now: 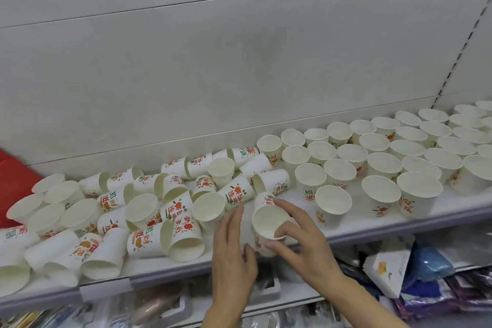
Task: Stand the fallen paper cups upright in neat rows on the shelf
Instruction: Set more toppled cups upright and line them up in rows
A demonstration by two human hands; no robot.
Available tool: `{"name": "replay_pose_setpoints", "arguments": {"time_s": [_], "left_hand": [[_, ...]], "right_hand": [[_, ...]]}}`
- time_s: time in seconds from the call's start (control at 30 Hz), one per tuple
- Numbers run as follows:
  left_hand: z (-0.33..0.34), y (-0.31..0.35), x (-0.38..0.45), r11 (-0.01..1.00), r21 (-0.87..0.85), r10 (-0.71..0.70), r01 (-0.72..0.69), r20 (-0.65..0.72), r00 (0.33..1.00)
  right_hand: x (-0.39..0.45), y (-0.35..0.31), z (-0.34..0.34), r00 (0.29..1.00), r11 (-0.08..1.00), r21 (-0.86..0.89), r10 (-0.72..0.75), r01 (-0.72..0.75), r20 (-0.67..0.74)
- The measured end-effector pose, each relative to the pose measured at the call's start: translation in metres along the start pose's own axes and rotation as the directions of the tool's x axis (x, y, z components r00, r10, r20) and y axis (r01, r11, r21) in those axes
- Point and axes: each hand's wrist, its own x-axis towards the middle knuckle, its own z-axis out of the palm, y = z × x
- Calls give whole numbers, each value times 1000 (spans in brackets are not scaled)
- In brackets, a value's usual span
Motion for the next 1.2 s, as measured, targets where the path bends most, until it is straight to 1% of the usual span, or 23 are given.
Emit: {"name": "replay_pose_setpoints", "arguments": {"time_s": [0.03,0.1,0.17,0.2,0.27,0.33,0.43,0.5,0.57,0.7,0.77,0.83,0.93,1.0,1.03,1.1,1.13,1.17,1.2], "left_hand": [[-1,0,7,998,35,55,-56,26,998],[2,3,22,978,98,170,-183,126,977],[9,7,33,957,153,219,-248,183,958],[13,11,37,953,179,212,-243,176,961],[18,20,43,944,246,193,-217,119,974],[19,26,48,915,330,229,-232,49,972],[10,29,50,857,458,283,-236,-35,958],[-1,30,48,829,529,243,-179,-53,969],[-14,30,47,808,577,187,-117,-63,980],[-24,29,52,798,602,63,-20,-50,997],[-24,33,54,797,604,15,6,-30,999],[-22,38,57,776,630,-53,25,26,998],[-20,38,62,763,646,-109,36,74,991],[-25,40,62,785,618,-108,49,57,993],[-29,41,64,798,599,-85,59,15,996],[-40,37,72,805,590,-12,60,-85,996],[-45,34,80,801,597,15,47,-98,995],[-49,32,91,802,597,16,23,-59,998],[-51,28,104,812,583,7,-19,23,1000]], "right_hand": [[3,-2,-6,999,1000,-2,-21,21,-26],[6,1,-17,993,997,-37,-68,65,-95],[8,12,-24,986,992,-86,-103,92,-133],[8,18,-24,985,989,-109,-114,100,-130],[8,28,-20,984,980,-152,-144,126,-110],[7,32,-16,982,972,-178,-169,151,-88],[2,27,-21,982,978,-141,-168,155,-83],[-1,26,-26,978,978,-112,-187,177,-94],[-1,28,-30,967,968,-124,-234,220,-105],[1,38,-31,944,933,-245,-302,264,-133],[2,44,-29,935,904,-317,-336,286,-116],[4,46,-25,930,871,-385,-360,306,-75],[11,49,-17,934,824,-471,-357,315,1],[14,48,-15,938,817,-485,-345,312,22],[16,46,-16,943,829,-469,-333,303,19],[21,39,-19,950,863,-425,-312,273,-24],[26,35,-21,951,875,-410,-306,258,-54],[36,31,-22,953,884,-401,-294,241,-76],[49,29,-22,960,893,-398,-266,210,-91]]}}
